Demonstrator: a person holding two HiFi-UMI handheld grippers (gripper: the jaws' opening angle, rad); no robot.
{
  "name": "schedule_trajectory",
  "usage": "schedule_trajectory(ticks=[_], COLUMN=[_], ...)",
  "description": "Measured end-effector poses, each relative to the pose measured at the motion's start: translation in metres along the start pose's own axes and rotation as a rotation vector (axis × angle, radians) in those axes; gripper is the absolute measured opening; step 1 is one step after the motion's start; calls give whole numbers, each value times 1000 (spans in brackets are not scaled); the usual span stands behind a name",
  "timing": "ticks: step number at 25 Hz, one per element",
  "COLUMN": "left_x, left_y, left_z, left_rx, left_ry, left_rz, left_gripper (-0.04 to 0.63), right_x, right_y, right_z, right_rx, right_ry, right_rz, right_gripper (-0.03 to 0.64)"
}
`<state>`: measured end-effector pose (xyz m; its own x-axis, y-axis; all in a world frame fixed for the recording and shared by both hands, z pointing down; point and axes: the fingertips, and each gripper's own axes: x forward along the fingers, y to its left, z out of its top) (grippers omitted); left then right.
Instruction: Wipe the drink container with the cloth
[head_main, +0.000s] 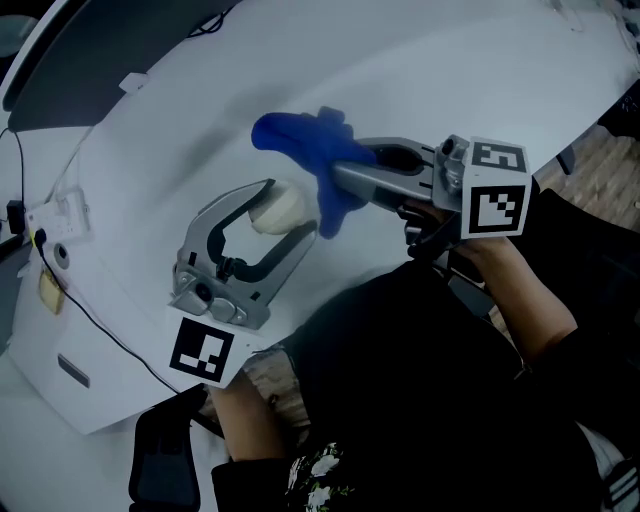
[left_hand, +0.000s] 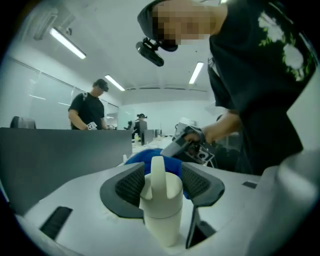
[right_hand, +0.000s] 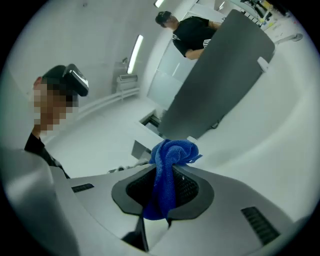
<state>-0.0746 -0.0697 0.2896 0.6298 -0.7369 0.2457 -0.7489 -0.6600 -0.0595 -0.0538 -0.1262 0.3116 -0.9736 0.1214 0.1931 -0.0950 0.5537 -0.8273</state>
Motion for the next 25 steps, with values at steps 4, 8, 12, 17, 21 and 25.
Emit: schedule_trajectory(ticks=[4, 8, 12, 17, 21, 25], left_x=[10, 10, 5, 2, 3, -6], left_y=[1, -5, -2, -3, 1, 9], left_z=[8, 11, 9, 7, 9, 16], left_rx=[-17, -15, -27, -60, -70, -99], left_ry=[2, -28, -60, -78, -70, -54], left_rz=[-101, -102, -85, -76, -51, 99], left_gripper=[224, 224, 224, 224, 225, 299], right_x=[7, 13, 24, 31, 31, 29], right_y=[9, -16, -61, -92, -91, -92], right_z=[4, -38, -88, -124, -123, -123], right_rx=[-31, 20, -77, -160, -145, -133], right_ry=[16, 102, 300, 501, 505, 488], right_rz=[58, 5, -159, -267, -251, -249], right_gripper=[57, 57, 56, 57, 58, 61])
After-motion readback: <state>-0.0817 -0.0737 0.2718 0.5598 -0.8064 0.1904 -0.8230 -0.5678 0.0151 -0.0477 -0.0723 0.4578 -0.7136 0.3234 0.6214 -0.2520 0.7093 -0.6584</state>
